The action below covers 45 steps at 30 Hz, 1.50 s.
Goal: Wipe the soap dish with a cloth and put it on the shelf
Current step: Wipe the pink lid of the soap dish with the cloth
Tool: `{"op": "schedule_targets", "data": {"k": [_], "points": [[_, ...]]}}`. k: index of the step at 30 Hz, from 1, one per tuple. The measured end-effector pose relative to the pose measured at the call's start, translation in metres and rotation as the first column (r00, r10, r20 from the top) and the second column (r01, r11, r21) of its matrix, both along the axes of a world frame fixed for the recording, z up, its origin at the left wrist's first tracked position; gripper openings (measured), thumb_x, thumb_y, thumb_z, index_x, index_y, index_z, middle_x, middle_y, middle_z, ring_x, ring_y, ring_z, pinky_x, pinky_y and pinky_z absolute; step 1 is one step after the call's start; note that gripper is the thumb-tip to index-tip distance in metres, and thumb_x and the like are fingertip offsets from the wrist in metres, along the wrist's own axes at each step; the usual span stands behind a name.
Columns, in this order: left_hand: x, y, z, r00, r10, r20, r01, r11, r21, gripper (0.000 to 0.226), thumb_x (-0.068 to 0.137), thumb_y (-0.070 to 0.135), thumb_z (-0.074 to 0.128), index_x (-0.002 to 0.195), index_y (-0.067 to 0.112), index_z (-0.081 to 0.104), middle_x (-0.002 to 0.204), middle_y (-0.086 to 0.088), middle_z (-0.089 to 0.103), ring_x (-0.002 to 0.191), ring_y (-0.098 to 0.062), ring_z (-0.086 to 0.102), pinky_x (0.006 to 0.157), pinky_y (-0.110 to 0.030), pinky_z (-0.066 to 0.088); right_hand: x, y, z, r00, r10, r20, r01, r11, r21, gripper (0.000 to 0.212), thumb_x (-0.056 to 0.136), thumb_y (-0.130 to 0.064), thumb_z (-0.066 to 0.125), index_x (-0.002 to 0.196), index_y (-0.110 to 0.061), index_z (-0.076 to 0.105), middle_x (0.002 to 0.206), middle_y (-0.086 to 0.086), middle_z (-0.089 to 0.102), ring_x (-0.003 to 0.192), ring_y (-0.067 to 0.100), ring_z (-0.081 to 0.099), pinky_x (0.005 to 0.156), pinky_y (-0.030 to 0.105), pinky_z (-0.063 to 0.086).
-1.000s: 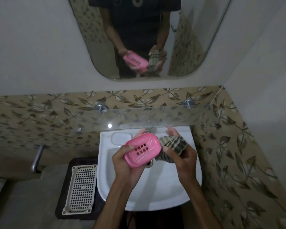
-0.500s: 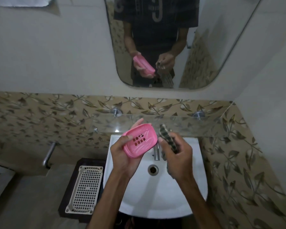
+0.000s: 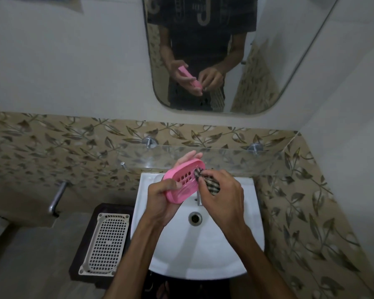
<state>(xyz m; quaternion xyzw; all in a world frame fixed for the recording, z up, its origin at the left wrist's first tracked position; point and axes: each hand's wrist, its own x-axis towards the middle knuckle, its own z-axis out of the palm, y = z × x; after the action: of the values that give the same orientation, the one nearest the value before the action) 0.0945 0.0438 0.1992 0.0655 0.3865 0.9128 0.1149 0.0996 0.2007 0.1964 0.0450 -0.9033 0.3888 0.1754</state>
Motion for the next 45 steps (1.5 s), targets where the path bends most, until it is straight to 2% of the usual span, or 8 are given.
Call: {"op": "schedule_targets", "data": {"k": [5,8,12,16,18,27,37,45], "points": [[0.001,-0.001,-0.006,0.997,0.077,-0.006,-0.076,0.996,0.044,0.087,0.064,0.007,0.042,0.151,-0.003,0.044,0.159,-0.026,0.042,0.149,-0.047,0.034,0.112,-0.047,0.041,0.006,-0.003,-0.002,0.997,0.077,-0.014,-0.077,0.997,0.028,0.016,0.087,-0.033,0.078,0.100,-0.024,0.079,0.087,-0.005,0.076,0.073,0.012,0.067,0.064,0.035,0.058],[0.002,0.004,-0.007,0.995,0.098,-0.028,-0.096,0.994,0.047,0.086,0.064,0.005,0.038,0.150,-0.005,0.043,0.159,-0.028,0.040,0.150,-0.051,0.029,0.119,-0.054,0.027,-0.002,0.000,0.000,0.999,0.027,-0.030,-0.025,0.998,0.061,0.014,0.087,-0.030,0.081,0.098,-0.021,0.081,0.085,-0.003,0.074,0.071,0.013,0.066,0.064,0.035,0.057],[0.000,0.005,-0.010,0.987,0.160,0.007,-0.160,0.983,0.085,0.083,0.065,0.003,0.030,0.146,-0.007,0.046,0.158,-0.030,0.041,0.143,-0.048,0.038,0.106,-0.048,0.043,0.001,-0.005,0.001,0.986,0.165,-0.006,-0.164,0.985,0.054,0.012,0.086,-0.029,0.081,0.095,-0.022,0.081,0.084,-0.006,0.073,0.069,0.007,0.062,0.064,0.026,0.055],[-0.004,0.008,-0.008,0.988,0.152,0.009,-0.153,0.986,0.071,0.085,0.066,0.005,0.032,0.149,-0.010,0.040,0.159,-0.031,0.039,0.145,-0.055,0.032,0.109,-0.054,0.030,-0.007,0.004,0.004,0.997,0.074,-0.030,-0.073,0.996,0.049,0.015,0.087,-0.026,0.082,0.101,-0.019,0.081,0.095,-0.002,0.066,0.072,0.011,0.063,0.063,0.028,0.058],[-0.007,0.009,-0.007,0.989,0.150,0.009,-0.150,0.985,0.080,0.086,0.065,0.006,0.032,0.149,-0.011,0.038,0.158,-0.032,0.039,0.148,-0.054,0.030,0.114,-0.055,0.026,-0.001,-0.001,0.003,0.984,0.172,-0.053,-0.170,0.984,0.053,0.014,0.087,-0.024,0.081,0.101,-0.020,0.081,0.101,-0.003,0.067,0.076,0.008,0.065,0.067,0.024,0.060],[-0.009,0.020,0.009,0.991,0.135,0.026,-0.137,0.985,0.104,0.085,0.067,0.004,0.028,0.150,-0.011,0.037,0.158,-0.033,0.039,0.134,-0.043,0.040,0.100,-0.048,0.037,-0.007,0.004,0.005,0.964,0.128,-0.233,-0.127,0.992,0.017,0.026,0.079,-0.012,0.089,0.103,-0.016,0.082,0.104,-0.001,0.081,0.090,0.008,0.076,0.083,0.024,0.063],[-0.011,0.033,0.019,0.988,0.143,-0.054,-0.142,0.989,0.033,0.085,0.065,0.003,0.030,0.148,-0.012,0.039,0.155,-0.031,0.043,0.135,-0.040,0.048,0.096,-0.040,0.054,-0.015,0.027,0.011,0.983,0.105,-0.150,-0.097,0.994,0.057,0.017,0.091,-0.016,0.075,0.107,-0.017,0.079,0.102,-0.001,0.068,0.077,0.013,0.066,0.065,0.037,0.062],[-0.007,0.038,0.019,0.988,0.121,-0.100,-0.121,0.993,0.014,0.087,0.058,0.011,0.044,0.142,-0.010,0.047,0.154,-0.031,0.045,0.141,-0.046,0.042,0.106,-0.046,0.044,-0.017,0.028,0.010,0.998,0.045,-0.044,-0.041,0.995,0.086,0.009,0.092,-0.028,0.073,0.098,-0.024,0.079,0.087,-0.004,0.064,0.073,0.011,0.061,0.065,0.037,0.058]]}}
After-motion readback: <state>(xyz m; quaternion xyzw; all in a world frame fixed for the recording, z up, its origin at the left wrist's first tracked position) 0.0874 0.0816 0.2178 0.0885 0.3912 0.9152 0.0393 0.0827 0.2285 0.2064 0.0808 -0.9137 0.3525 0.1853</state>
